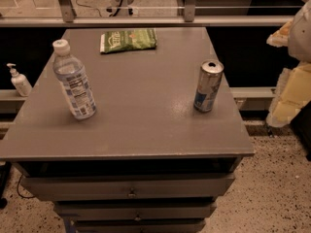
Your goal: Knock blue plastic bottle over
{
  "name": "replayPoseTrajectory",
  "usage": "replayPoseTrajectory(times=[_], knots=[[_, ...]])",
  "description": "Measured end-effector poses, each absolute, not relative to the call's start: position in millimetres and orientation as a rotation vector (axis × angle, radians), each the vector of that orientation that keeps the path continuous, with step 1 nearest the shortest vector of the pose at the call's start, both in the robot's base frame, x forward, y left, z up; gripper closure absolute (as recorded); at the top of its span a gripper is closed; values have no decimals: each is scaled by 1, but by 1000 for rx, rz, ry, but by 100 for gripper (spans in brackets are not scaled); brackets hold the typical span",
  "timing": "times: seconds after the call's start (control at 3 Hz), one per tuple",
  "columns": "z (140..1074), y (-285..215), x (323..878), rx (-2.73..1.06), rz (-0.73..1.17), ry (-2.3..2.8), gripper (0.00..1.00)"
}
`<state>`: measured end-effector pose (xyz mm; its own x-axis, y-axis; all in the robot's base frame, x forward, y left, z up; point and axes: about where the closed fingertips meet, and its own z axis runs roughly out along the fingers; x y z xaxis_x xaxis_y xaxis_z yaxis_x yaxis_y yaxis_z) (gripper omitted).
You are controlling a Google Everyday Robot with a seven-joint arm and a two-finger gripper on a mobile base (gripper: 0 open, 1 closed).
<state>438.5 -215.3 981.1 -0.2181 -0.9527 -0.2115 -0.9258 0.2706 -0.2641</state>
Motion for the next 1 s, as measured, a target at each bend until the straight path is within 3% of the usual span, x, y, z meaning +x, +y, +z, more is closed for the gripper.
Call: replayPoseTrajectory(times=[0.67, 1.0], knots=[[985, -219, 446, -1684, -103, 2218, 0], [992, -196, 459, -1662, -10, 2141, 0]])
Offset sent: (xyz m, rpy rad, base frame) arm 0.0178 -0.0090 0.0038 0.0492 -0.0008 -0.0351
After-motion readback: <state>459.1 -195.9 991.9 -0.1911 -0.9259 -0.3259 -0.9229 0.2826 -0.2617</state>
